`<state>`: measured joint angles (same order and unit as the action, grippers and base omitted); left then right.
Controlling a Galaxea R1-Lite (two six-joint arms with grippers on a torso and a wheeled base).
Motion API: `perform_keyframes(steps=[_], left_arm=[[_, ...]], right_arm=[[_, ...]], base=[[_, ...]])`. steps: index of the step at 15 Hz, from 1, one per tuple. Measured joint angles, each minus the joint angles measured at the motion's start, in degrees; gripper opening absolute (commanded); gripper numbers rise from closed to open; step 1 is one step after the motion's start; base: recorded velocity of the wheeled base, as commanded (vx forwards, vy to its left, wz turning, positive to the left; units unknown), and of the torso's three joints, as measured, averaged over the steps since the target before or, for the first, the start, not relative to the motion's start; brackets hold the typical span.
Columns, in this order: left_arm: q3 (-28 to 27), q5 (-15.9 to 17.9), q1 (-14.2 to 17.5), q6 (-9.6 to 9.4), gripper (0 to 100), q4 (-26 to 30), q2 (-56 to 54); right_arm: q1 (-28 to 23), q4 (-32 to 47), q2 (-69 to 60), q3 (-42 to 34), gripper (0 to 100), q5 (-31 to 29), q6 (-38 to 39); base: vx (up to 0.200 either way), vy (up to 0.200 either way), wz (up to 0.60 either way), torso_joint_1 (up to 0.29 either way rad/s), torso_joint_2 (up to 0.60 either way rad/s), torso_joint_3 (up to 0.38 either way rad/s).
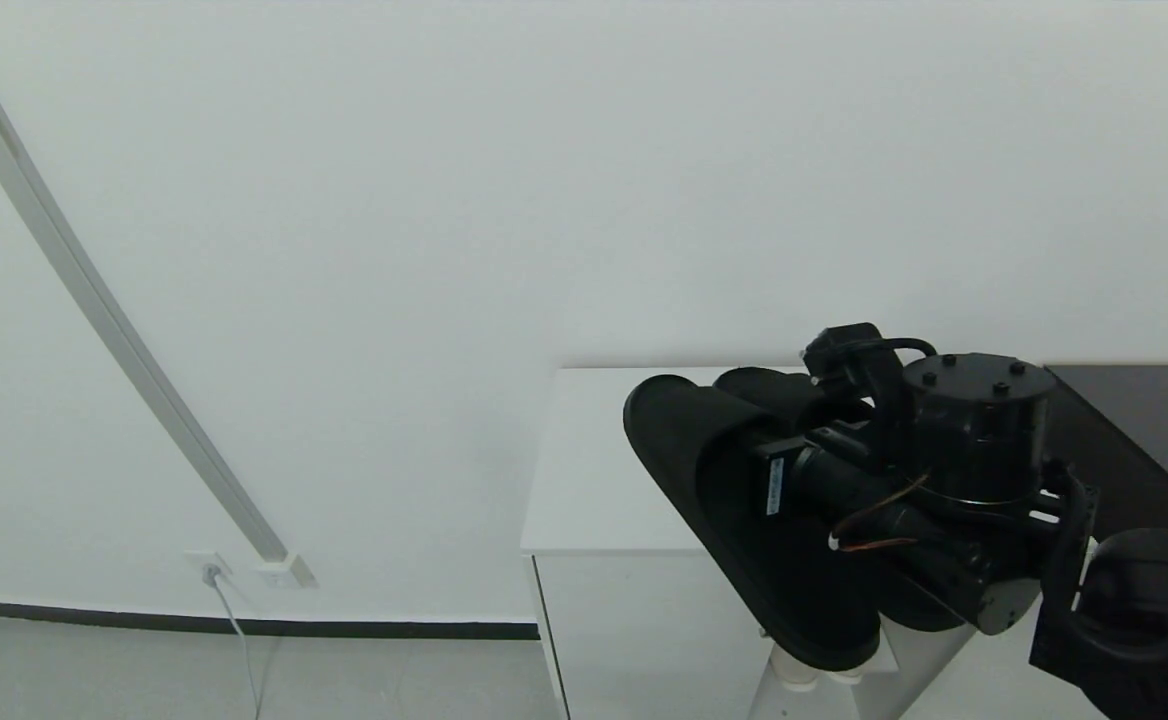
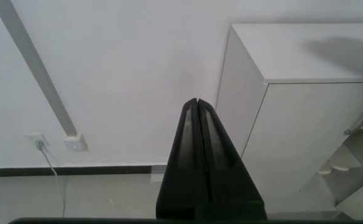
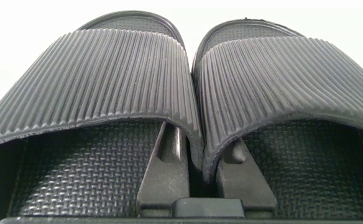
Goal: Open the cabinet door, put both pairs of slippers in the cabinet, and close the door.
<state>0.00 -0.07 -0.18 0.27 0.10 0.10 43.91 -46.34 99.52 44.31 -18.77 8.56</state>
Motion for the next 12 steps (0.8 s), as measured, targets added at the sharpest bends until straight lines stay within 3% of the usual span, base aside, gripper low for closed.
perform_keyframes(steps=[3,6,10,12], left_arm=[[0.0,0.0,0.0,0.05,0,0.0,0.0],[0.0,0.0,0.0,0.05,0,0.0,0.0],[0.0,0.0,0.0,0.09,0,0.0,0.0],[0.0,0.0,0.0,0.06,0,0.0,0.0]], right_arm=[[-1.0,-1.2,-1.2,-1.7,0,0.3,-3.7],[-1.9,-11.4,-1.7,-6.3,0,2.8,-9.6],[-2.2,-11.9,-1.8,-8.0,0,3.2,-10.1],[-2.2,-11.9,-1.7,-7.7,0,3.2,-10.1]], base=[[0.0,0.0,0.0,0.0,0.0,0.0],[0.0,0.0,0.0,0.0,0.0,0.0],[0.0,0.0,0.0,0.0,0.0,0.0],[-0.2,0.0,0.0,0.005,0.0,0.005]])
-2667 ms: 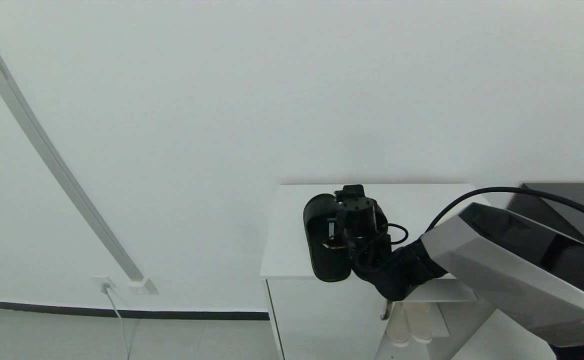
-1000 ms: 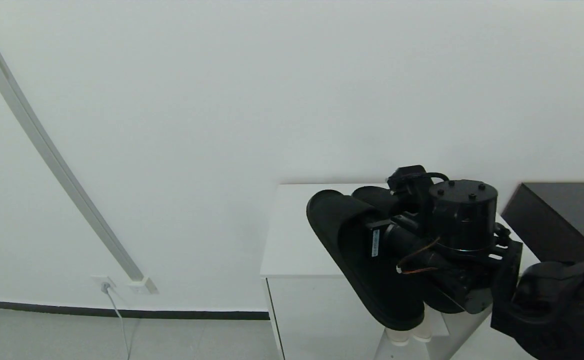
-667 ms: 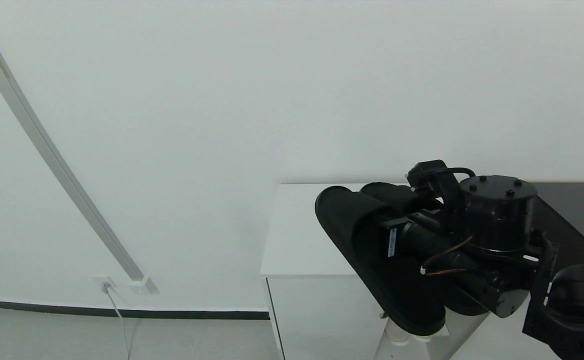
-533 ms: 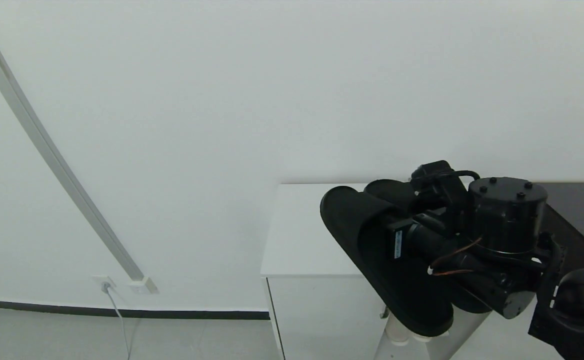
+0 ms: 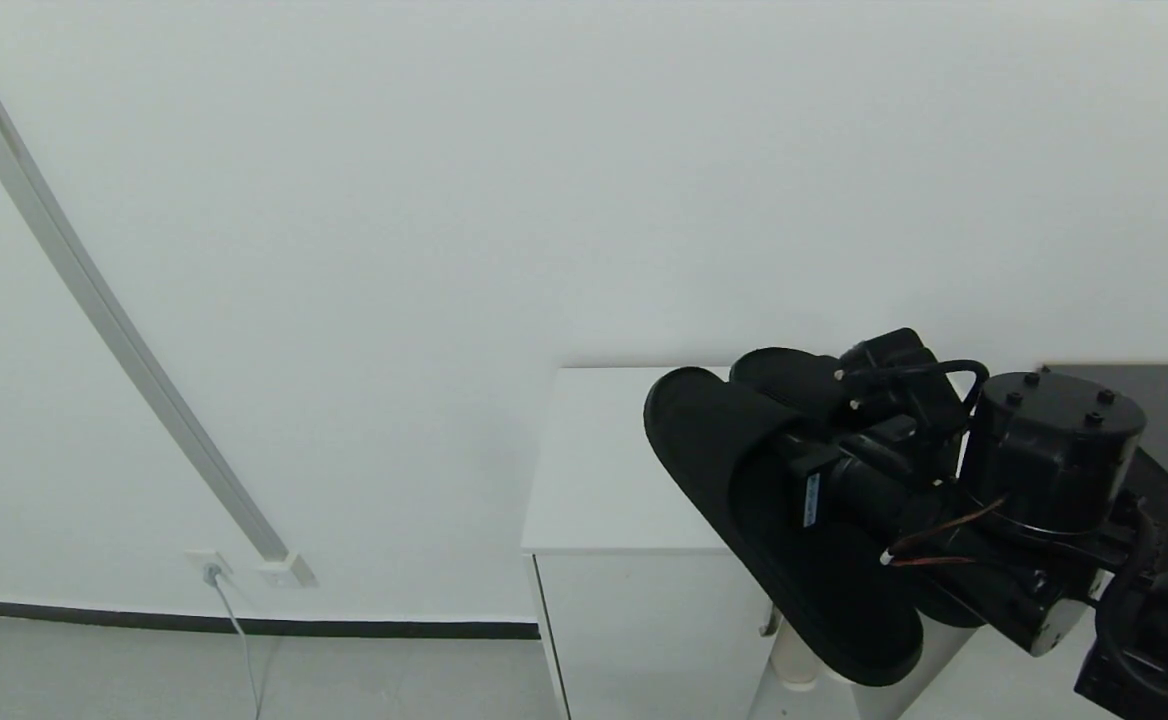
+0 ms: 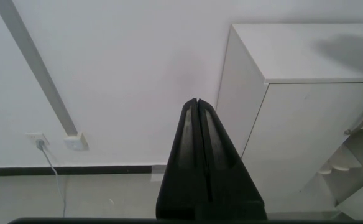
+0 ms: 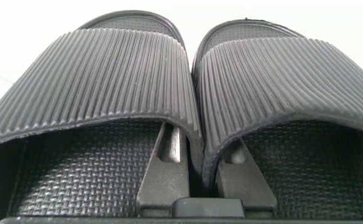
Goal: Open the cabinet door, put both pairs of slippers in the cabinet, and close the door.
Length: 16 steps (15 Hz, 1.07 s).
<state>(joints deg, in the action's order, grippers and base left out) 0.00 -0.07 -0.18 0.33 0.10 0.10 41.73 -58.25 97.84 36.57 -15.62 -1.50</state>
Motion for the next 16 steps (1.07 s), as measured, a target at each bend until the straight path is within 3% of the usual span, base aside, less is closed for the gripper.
perform_keyframes(steps=[10,16], left_arm=[[0.0,0.0,0.0,0.02,0,0.0,0.0],[0.0,0.0,0.0,-0.01,0,0.0,0.0]], right_arm=[[0.1,0.0,0.1,-0.2,0,-0.1,0.0],[0.0,0.0,0.2,-0.9,0,-0.3,0.0]], base=[[-0.2,0.0,0.0,-0.001,0.0,0.003],[0.0,0.0,0.0,0.0,0.0,0.0]])
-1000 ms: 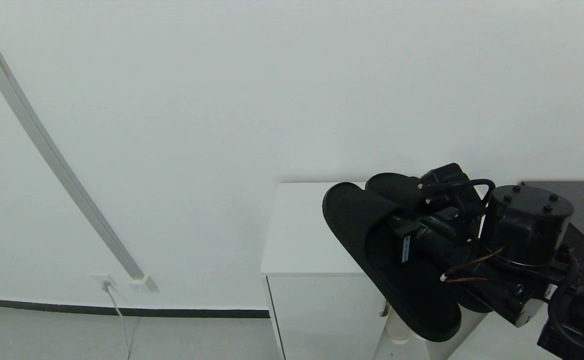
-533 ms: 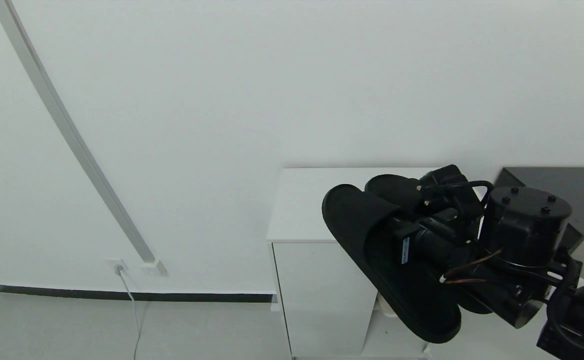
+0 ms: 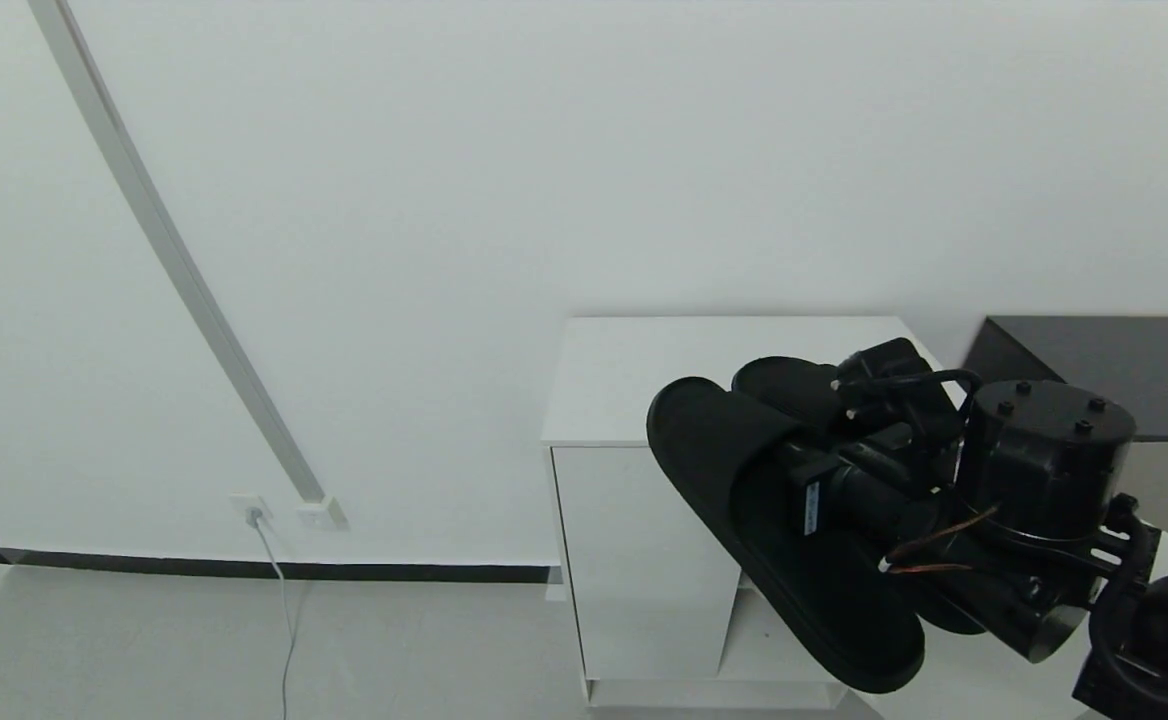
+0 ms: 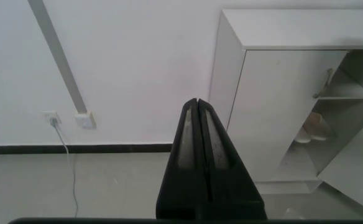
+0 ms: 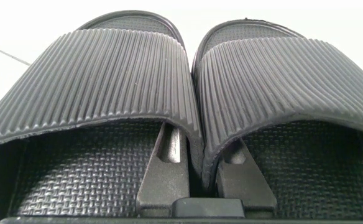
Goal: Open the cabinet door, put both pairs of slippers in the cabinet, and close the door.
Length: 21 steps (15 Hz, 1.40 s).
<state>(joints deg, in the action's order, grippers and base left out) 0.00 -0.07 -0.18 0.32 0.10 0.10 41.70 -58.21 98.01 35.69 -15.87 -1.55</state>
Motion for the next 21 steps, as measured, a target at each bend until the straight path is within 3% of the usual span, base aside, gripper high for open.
perform_keyframes(steps=[15,21], left_arm=[[0.0,0.0,0.0,0.0,0,0.0,0.0],[0.0,0.0,0.0,0.0,0,0.0,0.0]], right_arm=[[0.3,-0.1,0.8,0.3,0,0.0,0.0],[0.2,-0.1,0.9,0.2,0,-0.2,0.0]], base=[[0.0,0.0,0.0,0.0,0.0,0.0],[0.0,-0.2,0.0,0.004,0.0,0.005]])
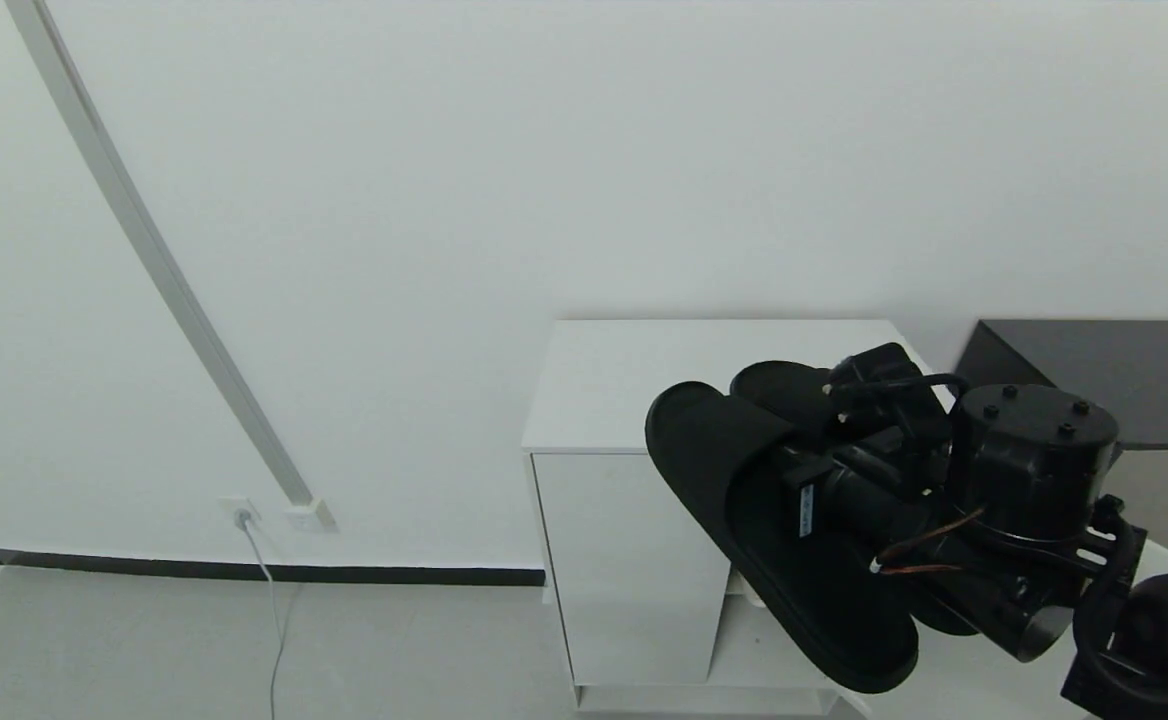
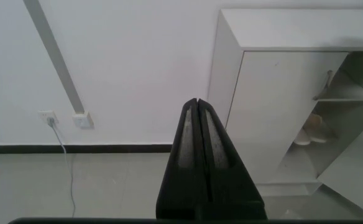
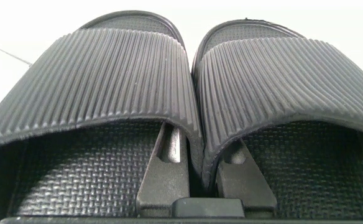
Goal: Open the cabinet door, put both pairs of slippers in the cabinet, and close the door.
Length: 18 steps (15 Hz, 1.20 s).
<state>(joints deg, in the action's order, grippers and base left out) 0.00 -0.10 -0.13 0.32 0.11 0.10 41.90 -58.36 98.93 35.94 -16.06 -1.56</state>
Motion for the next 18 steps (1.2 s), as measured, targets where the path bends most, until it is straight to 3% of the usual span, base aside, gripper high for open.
perform_keyframes(steps=[13,18], left_arm=[[0.0,0.0,0.0,0.04,0,0.0,0.0],[0.0,0.0,0.0,0.0,0,0.0,0.0]], right_arm=[[-0.1,0.0,0.0,-0.1,0,0.0,-0.1],[-0.2,0.0,-0.2,-0.2,0,0.0,-0.1]], base=[[0.0,-0.2,0.0,0.001,0.0,0.001],[0.0,0.0,0.0,0.0,0.0,0.0]])
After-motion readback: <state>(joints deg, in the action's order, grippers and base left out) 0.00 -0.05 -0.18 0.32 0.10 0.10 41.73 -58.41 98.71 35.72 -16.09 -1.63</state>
